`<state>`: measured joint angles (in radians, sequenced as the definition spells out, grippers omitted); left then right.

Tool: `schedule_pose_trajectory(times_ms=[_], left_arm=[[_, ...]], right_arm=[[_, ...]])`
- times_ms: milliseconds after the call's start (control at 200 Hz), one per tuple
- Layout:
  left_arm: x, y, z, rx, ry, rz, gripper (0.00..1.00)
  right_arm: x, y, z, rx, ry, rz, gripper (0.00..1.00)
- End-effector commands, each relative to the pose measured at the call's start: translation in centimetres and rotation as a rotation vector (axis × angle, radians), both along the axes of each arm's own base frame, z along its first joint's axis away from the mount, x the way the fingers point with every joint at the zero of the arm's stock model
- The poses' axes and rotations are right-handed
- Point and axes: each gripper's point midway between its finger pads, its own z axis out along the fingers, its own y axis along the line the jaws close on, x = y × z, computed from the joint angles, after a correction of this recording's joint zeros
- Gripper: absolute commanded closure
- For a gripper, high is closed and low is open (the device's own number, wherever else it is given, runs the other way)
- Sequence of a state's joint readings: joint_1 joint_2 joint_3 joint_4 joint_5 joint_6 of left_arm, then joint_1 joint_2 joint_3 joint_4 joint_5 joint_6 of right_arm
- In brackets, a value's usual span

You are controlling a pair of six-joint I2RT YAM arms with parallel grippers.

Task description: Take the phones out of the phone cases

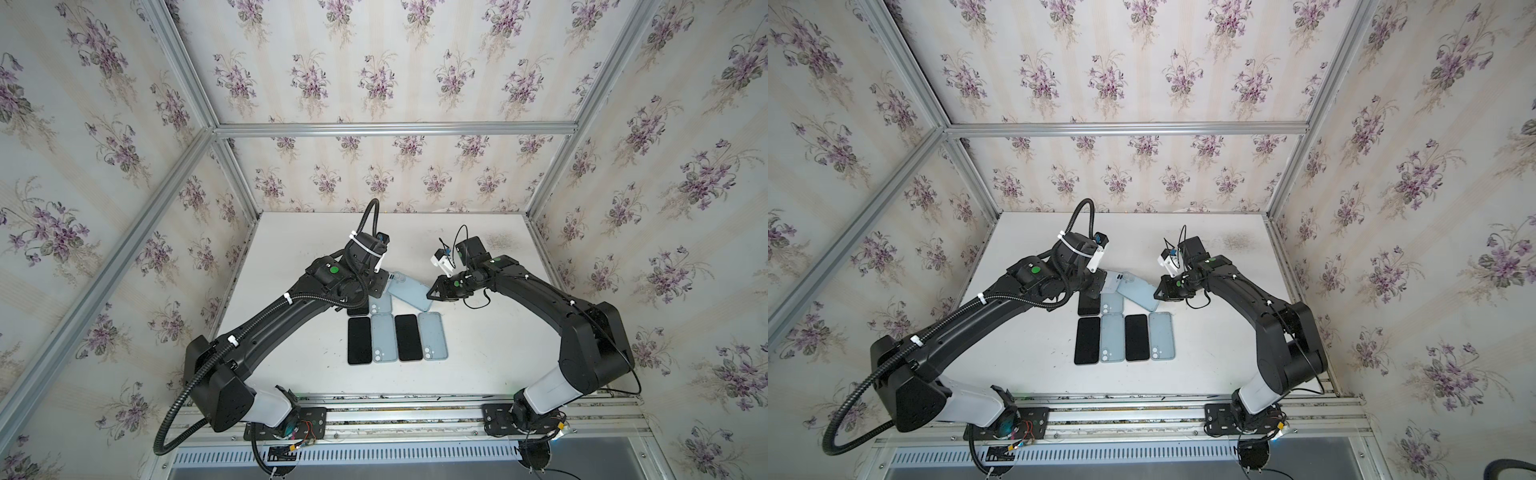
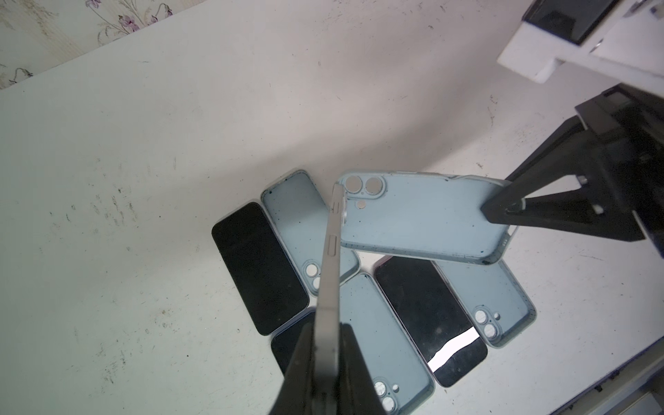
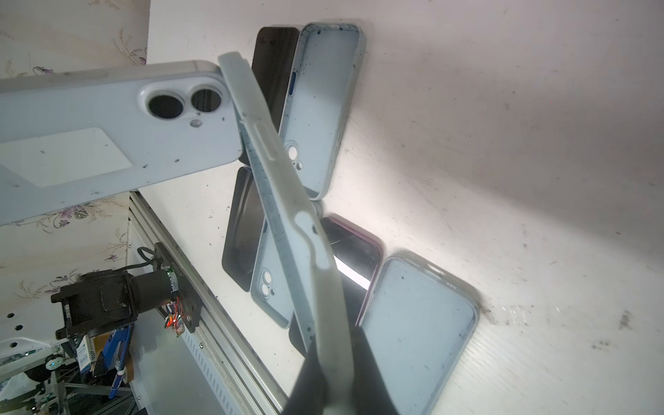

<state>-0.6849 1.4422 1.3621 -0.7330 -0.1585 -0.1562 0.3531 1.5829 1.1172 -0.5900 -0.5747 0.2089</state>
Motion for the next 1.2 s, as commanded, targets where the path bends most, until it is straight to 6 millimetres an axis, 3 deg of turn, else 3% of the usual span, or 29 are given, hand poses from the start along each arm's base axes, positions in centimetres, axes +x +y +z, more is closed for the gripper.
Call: schedule_pose_trajectory(times_ms=[0, 280, 530, 645, 735, 845, 889, 984, 1094, 1194], left_arm=[[1.6, 2.1, 1.1, 0.073, -0.088, 0.085, 0.99], [0.5, 1.5, 2.9, -0.006, -0.096, 0.049, 1.00], [0.5, 2.2, 2.7, 0.012, -0.096, 0.066, 1.00], [0.5, 2.3, 2.7, 0.014, -0.098, 0.063, 1.00], [0.4, 2.2, 2.6, 0.012, -0.094, 0.059, 1.00], [0.4, 2.0, 2.3, 0.012, -0.083, 0.052, 1.00], [0.4, 1.9, 2.1, 0.010, -0.077, 0.050, 1.00], [0.3, 1.8, 2.1, 0.004, -0.075, 0.051, 1.00], [0.2, 2.1, 2.2, 0.002, -0.077, 0.052, 1.00], [0.3, 2.2, 2.5, -0.013, -0.080, 0.054, 1.00]], right_arm=[[-0.9, -1.5, -1.1, -0.058, 0.065, -0.038, 1.00], [0.5, -2.6, -2.4, -0.063, 0.075, -0.083, 1.00], [1.7, -3.0, -3.6, -0.084, 0.108, -0.081, 1.00], [2.8, -4.2, -4.5, -0.150, 0.123, -0.091, 1.00], [4.1, -5.3, -5.1, -0.219, 0.128, -0.093, 0.92], [6.9, -7.1, -5.3, -0.340, 0.098, -0.136, 0.64], [8.5, -7.6, -4.7, -0.359, 0.063, -0.172, 0.53], [10.2, -6.6, -2.0, -0.280, -0.024, -0.221, 0.44], [9.0, -5.7, 0.0, -0.192, -0.079, -0.261, 0.33], [6.4, -4.4, -0.1, -0.070, -0.019, -0.319, 0.38]])
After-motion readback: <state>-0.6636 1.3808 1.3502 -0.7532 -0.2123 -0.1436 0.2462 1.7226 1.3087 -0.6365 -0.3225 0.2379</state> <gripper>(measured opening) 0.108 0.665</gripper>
